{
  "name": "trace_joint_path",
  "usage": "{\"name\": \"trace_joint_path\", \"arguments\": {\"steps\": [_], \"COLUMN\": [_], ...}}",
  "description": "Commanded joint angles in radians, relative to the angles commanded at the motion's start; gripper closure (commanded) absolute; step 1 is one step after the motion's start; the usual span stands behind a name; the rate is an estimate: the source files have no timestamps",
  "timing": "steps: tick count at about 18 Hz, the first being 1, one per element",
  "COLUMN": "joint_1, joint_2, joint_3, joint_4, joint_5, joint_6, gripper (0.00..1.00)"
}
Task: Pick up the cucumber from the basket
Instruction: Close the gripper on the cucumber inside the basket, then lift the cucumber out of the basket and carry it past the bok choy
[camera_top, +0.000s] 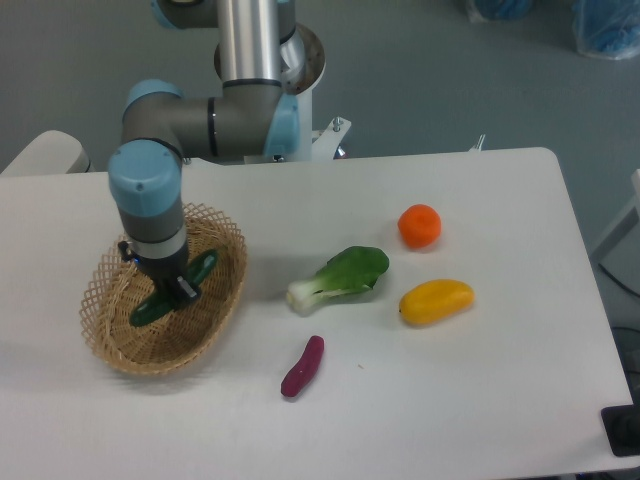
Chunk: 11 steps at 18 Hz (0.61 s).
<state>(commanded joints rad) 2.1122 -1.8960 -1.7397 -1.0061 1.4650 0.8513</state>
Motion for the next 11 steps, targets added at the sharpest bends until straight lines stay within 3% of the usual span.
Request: {"name": "trace_joint_path", "arguments": {"steps": [7,11], "joint_1": [0.132,0.209], "joint_2": [-0.020,-0.064], "joint_3": [0.077,0.127], "joint_4": [-0.052,-0.069], "joint_5": [0.002,0.038], "joint_6": [0.185,0.307], "gripper": [0.57,0.57]}}
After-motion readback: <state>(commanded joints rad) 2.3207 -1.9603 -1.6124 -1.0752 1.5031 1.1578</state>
